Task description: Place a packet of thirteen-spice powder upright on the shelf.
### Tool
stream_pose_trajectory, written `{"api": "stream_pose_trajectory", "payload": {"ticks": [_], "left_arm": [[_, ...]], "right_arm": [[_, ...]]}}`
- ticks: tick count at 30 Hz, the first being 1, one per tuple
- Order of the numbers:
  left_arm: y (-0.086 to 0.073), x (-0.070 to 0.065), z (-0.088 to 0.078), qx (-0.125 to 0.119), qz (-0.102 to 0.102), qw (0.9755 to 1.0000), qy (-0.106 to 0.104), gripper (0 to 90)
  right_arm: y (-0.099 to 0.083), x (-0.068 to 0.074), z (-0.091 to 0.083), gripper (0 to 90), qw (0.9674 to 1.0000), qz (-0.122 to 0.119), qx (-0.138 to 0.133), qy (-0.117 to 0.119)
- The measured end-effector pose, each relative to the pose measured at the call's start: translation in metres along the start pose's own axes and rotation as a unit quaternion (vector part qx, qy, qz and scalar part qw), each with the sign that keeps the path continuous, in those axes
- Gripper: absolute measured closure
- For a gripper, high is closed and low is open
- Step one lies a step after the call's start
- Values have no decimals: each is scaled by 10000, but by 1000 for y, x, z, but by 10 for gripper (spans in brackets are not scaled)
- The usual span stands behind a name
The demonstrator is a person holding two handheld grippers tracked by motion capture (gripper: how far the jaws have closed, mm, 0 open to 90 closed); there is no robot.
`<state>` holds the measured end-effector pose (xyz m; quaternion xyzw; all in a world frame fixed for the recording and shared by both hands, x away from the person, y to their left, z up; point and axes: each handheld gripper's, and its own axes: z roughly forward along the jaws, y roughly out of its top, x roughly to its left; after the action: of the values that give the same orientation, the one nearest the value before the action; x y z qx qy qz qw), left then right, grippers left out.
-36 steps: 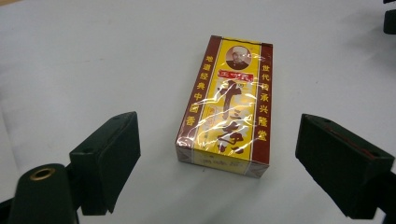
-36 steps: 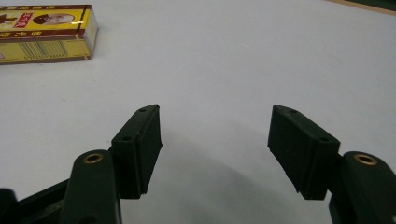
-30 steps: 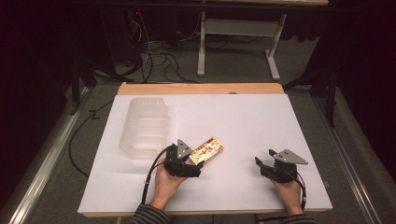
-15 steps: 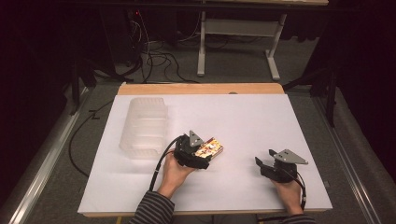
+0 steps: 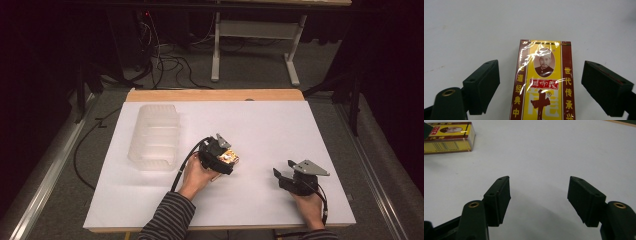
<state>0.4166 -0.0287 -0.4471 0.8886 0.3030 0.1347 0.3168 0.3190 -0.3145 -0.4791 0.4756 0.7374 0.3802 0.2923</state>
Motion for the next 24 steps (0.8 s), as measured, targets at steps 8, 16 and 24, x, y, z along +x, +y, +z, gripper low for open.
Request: {"api": "stream_pose_trajectory", "payload": {"ticks": [8, 16, 24], "left_arm": [[2, -1, 15, 220, 37, 9997, 22, 188], [1, -2, 20, 322, 48, 9995, 5, 269], [1, -3, 16, 281, 57, 9996, 27, 320]], "right_arm": [[0, 0, 0, 353, 10000, 28, 4, -1], [0, 0, 0, 353, 10000, 25, 6, -5], [0, 0, 0, 352, 10000, 31, 5, -16]]}}
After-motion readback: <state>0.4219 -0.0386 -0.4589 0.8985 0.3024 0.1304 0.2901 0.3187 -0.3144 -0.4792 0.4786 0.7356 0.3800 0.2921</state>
